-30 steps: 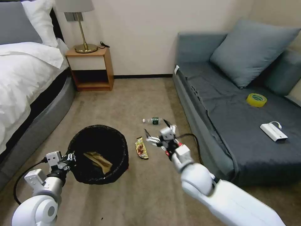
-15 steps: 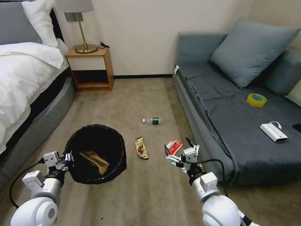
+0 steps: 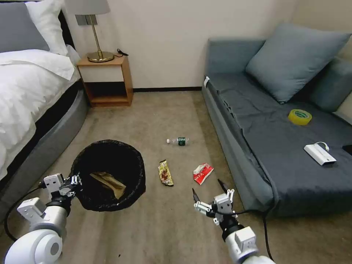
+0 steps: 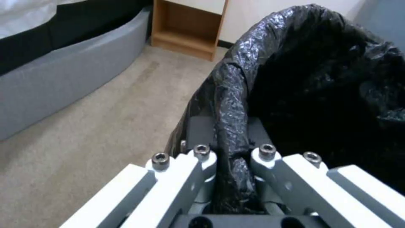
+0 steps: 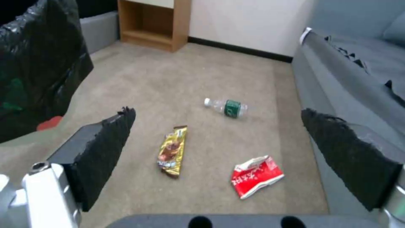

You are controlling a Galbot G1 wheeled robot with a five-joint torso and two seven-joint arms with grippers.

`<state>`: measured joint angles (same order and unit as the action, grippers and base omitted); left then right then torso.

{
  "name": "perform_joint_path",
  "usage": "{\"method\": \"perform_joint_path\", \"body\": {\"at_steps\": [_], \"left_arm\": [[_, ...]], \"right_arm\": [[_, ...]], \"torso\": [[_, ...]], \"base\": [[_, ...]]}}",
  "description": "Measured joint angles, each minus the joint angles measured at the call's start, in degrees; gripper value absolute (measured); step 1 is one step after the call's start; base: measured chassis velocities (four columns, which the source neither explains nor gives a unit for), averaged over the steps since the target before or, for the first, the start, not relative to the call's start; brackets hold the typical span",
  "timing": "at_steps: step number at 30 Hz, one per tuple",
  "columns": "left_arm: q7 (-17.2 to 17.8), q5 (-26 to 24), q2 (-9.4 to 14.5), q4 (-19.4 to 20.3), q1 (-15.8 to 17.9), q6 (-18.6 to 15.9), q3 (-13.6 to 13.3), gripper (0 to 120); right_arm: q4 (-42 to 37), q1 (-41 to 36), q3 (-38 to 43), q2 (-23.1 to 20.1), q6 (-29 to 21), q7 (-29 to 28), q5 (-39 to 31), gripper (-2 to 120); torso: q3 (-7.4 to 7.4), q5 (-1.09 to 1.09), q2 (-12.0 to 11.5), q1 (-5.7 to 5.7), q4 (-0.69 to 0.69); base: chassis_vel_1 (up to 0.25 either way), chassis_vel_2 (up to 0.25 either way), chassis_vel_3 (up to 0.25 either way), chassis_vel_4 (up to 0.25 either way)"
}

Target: Pick up the trash bin, then pick up the garbage on the floor and place it into the trash bin.

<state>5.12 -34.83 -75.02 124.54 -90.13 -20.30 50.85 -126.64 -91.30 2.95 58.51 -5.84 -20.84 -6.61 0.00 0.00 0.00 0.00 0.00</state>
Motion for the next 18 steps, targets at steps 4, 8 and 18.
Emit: {"method": "perform_joint_path", "body": {"at_steps": [4, 8, 18], "left_arm": [[-0.04, -0.37, 0.05, 0.1, -0.1, -0.03, 0.39, 4], [-0.12, -0.8, 0.1, 0.23, -0.19, -0.03, 0.71, 4], [-0.4, -1.69, 0.85, -0.39, -0.21, -0.01, 1.84, 4]], "right_arm": [[0.0, -0.1, -0.04, 0.36, -0.18, 0.35, 0.36, 100], [-0.27, -0.67, 0.0, 0.46, -0.68, 0.99, 0.56, 100], [-0.24, -1.33, -0.28, 0.91, -0.8, 1.8, 1.24, 100]], "torso": [[0.0, 0.0, 0.0, 0.0, 0.0], [0.0, 0.0, 0.0, 0.0, 0.0], [0.0, 0.0, 0.0, 0.0, 0.0]], "base": [[0.0, 0.0, 0.0, 0.0], [0.0, 0.0, 0.0, 0.0], [0.0, 0.0, 0.0, 0.0]]}}
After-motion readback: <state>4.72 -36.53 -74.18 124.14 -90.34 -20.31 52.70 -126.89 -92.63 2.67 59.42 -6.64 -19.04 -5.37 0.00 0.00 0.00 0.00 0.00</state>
